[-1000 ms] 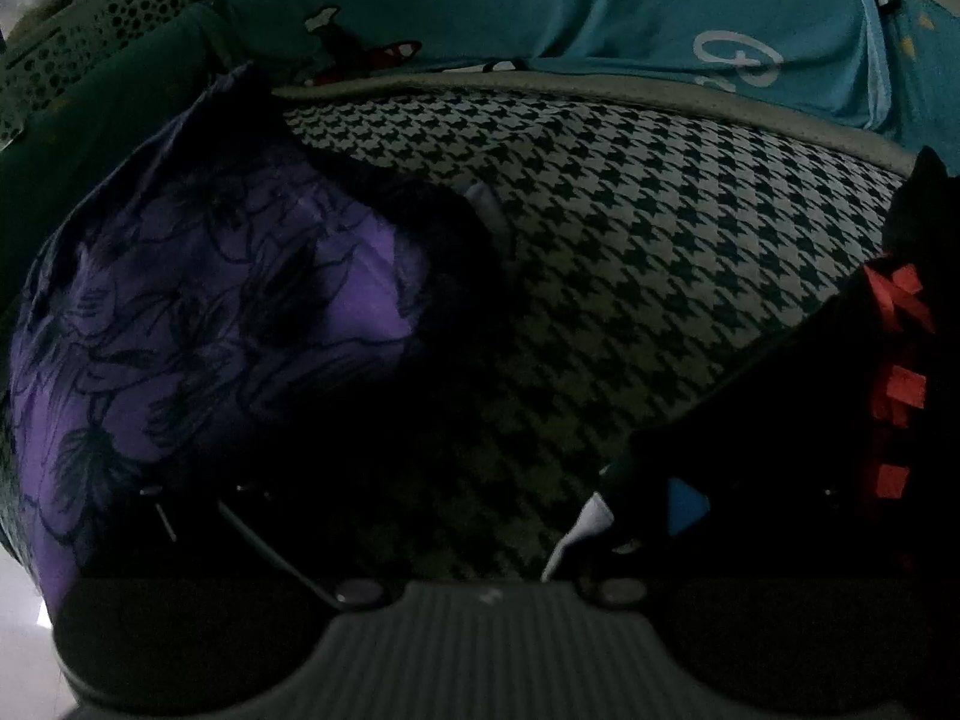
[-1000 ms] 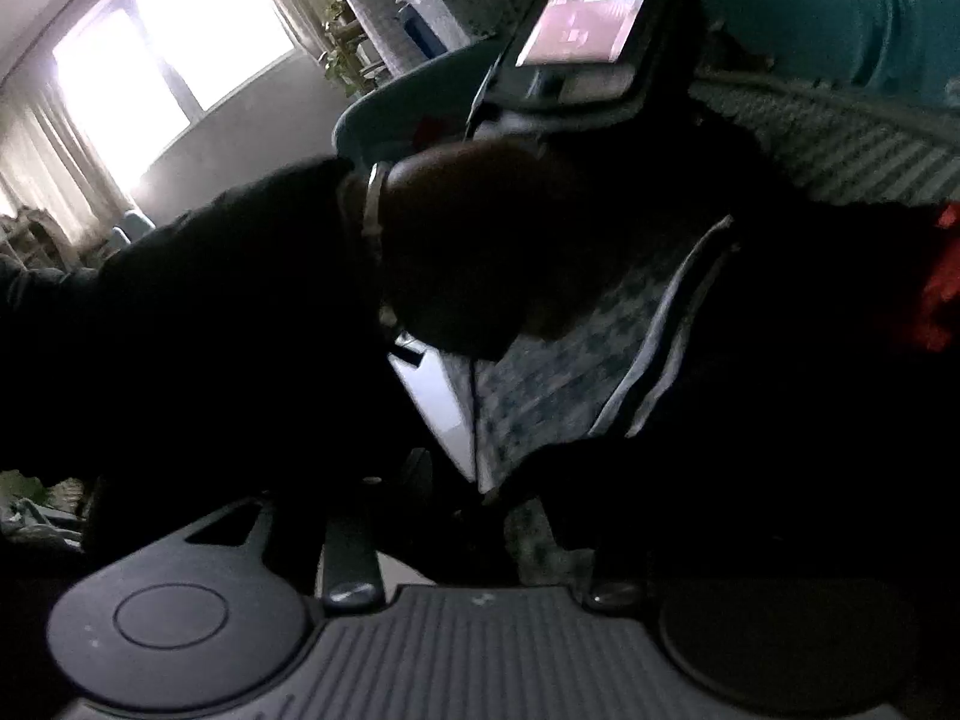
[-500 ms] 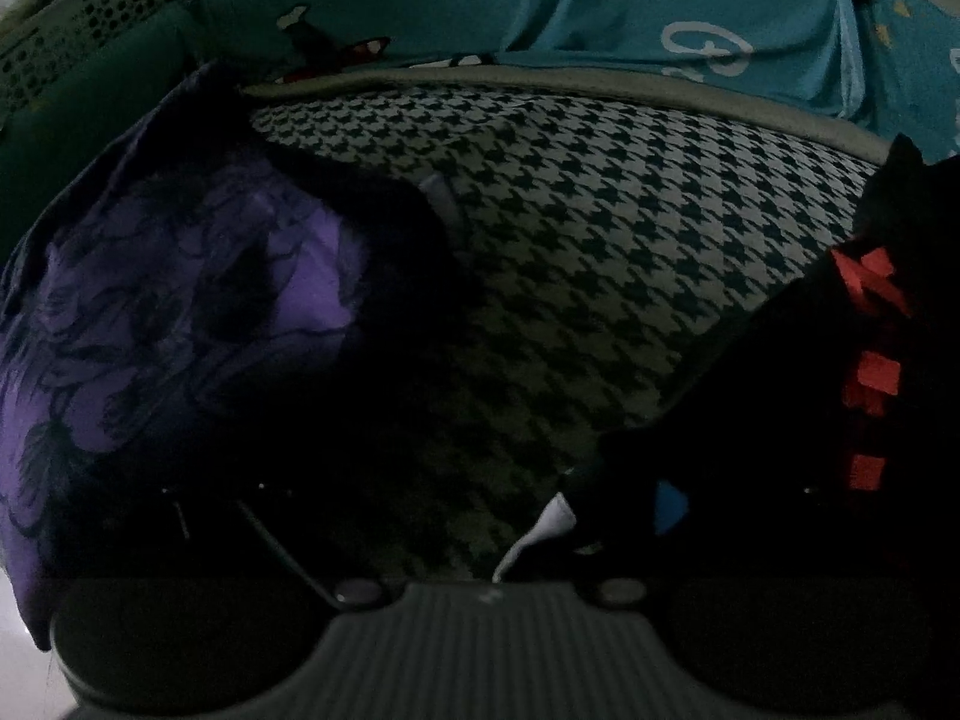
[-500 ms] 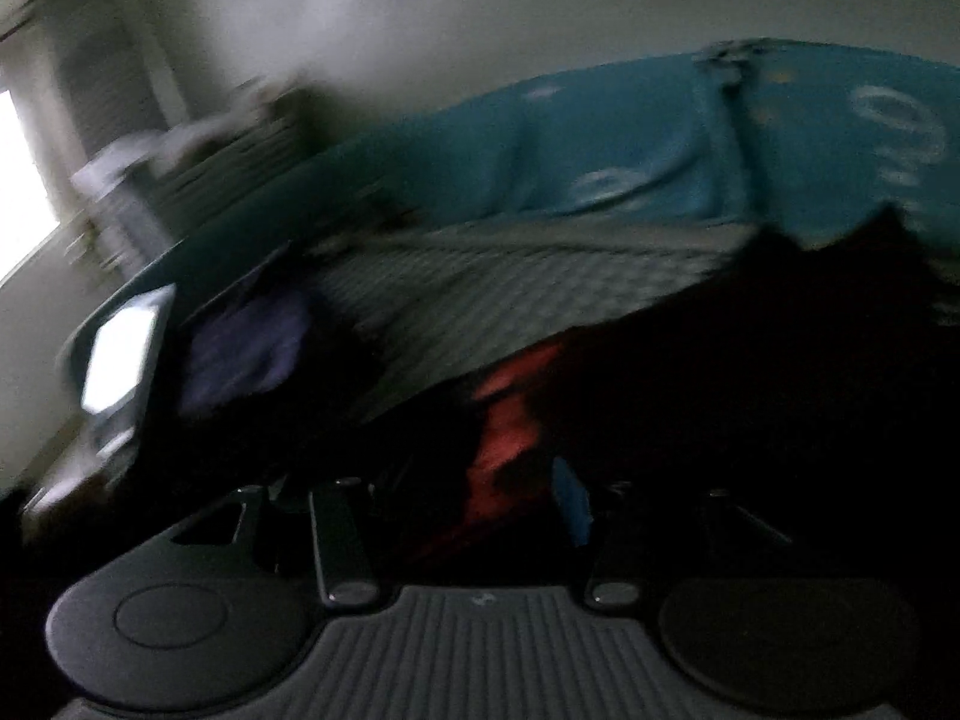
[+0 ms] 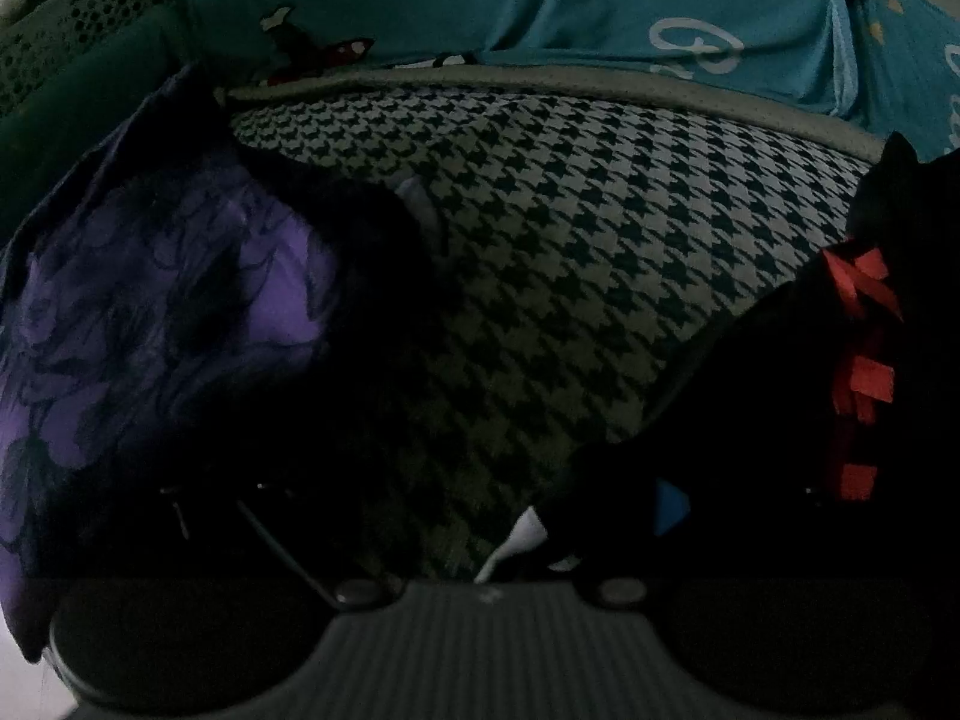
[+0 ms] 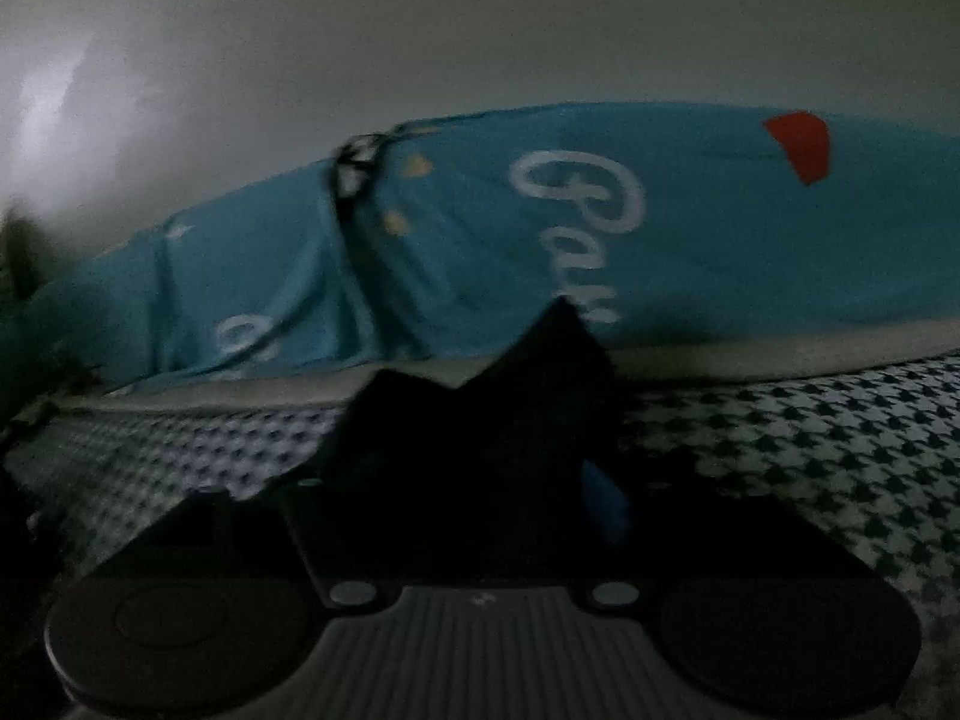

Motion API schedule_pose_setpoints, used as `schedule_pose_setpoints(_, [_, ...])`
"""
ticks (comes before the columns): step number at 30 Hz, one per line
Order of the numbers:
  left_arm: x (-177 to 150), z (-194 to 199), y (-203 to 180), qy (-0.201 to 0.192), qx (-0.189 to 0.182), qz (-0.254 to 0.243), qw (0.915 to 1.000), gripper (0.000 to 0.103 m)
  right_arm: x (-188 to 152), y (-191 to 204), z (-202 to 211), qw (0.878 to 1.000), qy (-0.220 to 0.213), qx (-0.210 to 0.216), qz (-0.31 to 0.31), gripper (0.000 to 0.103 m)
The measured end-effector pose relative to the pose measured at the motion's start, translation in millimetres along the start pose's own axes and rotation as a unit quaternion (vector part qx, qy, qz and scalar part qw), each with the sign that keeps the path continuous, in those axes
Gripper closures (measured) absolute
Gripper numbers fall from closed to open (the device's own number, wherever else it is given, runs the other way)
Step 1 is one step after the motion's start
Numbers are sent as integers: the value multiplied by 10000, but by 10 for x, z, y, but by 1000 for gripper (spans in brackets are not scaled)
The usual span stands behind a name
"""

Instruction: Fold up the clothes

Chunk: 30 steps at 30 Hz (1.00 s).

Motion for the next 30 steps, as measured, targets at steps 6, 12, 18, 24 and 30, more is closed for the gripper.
schedule_pose_setpoints(6, [14,13,-27,-52,59,6,10000,9,-88,-200,-273,9982,260,89,-531,30])
schedule_pose_setpoints(12, [18,27,-141,-56,-23,-84,9999,10,-119,-221,-312,9980,293,-15,-557,97])
schedule_pose_setpoints(18, [62,86,-270,-143,-189,-76,9997,10,89,-388,8,9972,-107,-502,-539,99])
schedule_pose_setpoints(24, [73,233,-516,-269,-513,-235,9980,10,270,-656,680,9915,-435,-1171,-366,99])
schedule_pose_setpoints(30, [71,393,-791,-381,-857,-445,9946,10,185,-998,1501,9828,-368,-1806,-139,99])
Point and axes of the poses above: each gripper's, at about its wrist camera, not at the fingertips, and z roughly against the way its jaws point, y to its left, x to its top, the point moved 6 cm from there along -z, roughly the way its jaws point, and after that the axes turned 7 degrees about -y, right-handed, at the moved point
